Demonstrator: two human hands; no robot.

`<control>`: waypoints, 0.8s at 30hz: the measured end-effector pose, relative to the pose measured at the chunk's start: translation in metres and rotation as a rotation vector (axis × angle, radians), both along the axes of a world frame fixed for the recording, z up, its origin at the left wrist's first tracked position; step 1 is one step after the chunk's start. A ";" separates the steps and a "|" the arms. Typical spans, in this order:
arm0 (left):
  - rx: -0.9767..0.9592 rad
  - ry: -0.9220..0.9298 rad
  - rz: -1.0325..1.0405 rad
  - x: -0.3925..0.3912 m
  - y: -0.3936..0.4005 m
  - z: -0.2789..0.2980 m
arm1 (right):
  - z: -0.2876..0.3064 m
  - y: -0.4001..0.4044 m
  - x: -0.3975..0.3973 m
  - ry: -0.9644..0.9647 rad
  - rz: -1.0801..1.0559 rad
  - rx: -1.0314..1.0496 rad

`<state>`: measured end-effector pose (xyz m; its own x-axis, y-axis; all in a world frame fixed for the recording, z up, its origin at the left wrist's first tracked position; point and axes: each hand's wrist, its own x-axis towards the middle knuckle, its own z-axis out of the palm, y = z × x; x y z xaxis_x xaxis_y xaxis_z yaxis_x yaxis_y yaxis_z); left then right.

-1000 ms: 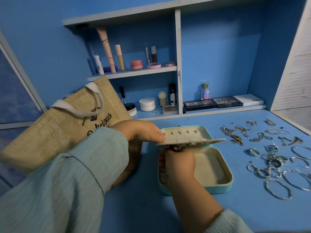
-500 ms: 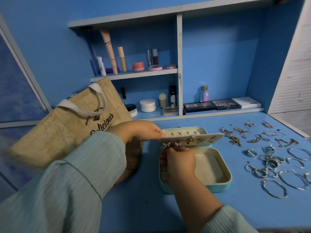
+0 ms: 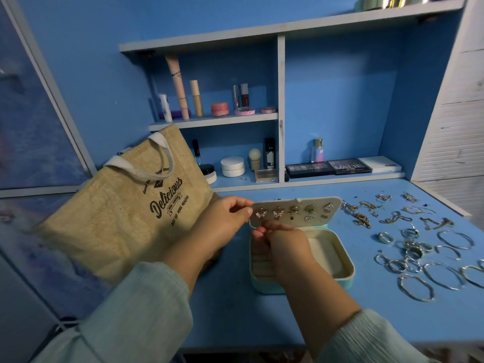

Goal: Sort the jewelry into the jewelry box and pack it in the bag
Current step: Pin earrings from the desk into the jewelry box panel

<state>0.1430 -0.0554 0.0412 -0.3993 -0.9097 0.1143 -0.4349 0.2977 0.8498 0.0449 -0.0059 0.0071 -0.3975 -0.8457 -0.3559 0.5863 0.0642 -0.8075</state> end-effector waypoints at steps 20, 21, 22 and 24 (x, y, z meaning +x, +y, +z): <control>-0.084 0.176 0.284 -0.025 0.039 -0.010 | 0.013 0.063 -0.092 1.072 -0.208 0.092; -0.100 0.163 0.282 -0.024 0.043 -0.011 | 0.012 0.064 -0.093 1.114 -0.173 0.095; -0.126 0.136 0.280 -0.023 0.046 -0.012 | 0.011 0.066 -0.095 1.144 -0.147 0.092; -0.168 0.066 0.277 -0.019 0.053 -0.013 | 0.011 0.071 -0.097 1.178 -0.122 0.098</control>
